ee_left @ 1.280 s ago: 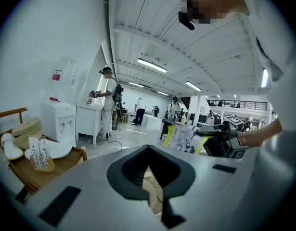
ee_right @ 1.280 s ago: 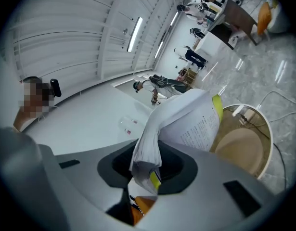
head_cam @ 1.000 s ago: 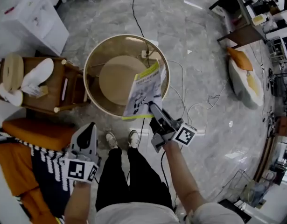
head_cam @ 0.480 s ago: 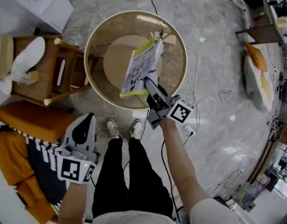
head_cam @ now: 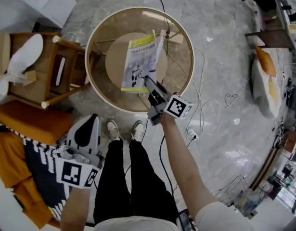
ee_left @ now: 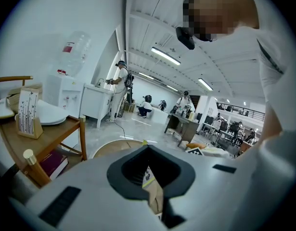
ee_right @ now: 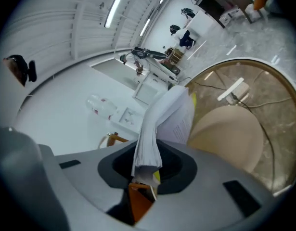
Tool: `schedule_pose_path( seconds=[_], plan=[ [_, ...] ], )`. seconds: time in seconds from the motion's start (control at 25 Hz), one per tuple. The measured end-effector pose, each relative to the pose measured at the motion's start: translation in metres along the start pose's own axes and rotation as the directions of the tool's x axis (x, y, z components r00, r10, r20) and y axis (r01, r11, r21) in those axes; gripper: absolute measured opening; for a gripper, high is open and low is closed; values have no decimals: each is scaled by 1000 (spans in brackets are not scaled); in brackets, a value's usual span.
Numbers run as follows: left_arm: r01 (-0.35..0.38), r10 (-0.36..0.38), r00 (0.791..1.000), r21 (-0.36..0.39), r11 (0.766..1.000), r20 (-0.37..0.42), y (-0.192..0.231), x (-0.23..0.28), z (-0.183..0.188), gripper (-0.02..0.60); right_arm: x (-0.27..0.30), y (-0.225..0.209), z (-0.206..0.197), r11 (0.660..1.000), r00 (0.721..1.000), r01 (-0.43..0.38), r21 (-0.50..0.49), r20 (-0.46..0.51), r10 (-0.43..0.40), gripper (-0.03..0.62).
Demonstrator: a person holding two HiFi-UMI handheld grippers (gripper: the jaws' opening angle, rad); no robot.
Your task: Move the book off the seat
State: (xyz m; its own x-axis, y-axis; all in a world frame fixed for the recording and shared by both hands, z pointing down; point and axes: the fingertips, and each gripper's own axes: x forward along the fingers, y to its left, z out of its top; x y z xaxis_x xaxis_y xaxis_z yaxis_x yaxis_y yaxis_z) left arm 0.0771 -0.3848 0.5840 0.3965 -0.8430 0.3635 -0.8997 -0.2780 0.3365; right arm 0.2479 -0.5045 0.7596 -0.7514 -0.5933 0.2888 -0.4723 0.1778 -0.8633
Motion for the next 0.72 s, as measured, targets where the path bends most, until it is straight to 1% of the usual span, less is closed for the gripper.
schedule_pose_path(
  seconds=[0.08, 0.24, 0.36, 0.48, 0.6, 0.72],
  plan=[
    [5, -5, 1000, 4, 1000, -3, 0, 1, -1, 17, -9, -32, -14, 995, 995, 98, 16, -37, -98, 97],
    [8, -8, 1000, 9, 1000, -19, 3, 2, -4, 17, -17, -67, -26, 981, 978, 191, 32, -94, -187, 97],
    [5, -5, 1000, -1, 1000, -21, 3, 3, -5, 17, -21, -79, -32, 972, 963, 235, -2, -132, -233, 97],
    [14, -14, 1000, 2, 1000, -19, -1, 4, -5, 15, -22, -84, -35, 964, 954, 264, -22, -144, -265, 98],
    [18, -18, 1000, 3, 1000, -15, -4, 6, -4, 17, -24, -91, -44, 955, 941, 296, -22, -165, -295, 100],
    [23, -23, 1000, 7, 1000, -12, -8, 7, -2, 17, -29, -101, -55, 944, 927, 329, 5, -193, -322, 101]
  ],
)
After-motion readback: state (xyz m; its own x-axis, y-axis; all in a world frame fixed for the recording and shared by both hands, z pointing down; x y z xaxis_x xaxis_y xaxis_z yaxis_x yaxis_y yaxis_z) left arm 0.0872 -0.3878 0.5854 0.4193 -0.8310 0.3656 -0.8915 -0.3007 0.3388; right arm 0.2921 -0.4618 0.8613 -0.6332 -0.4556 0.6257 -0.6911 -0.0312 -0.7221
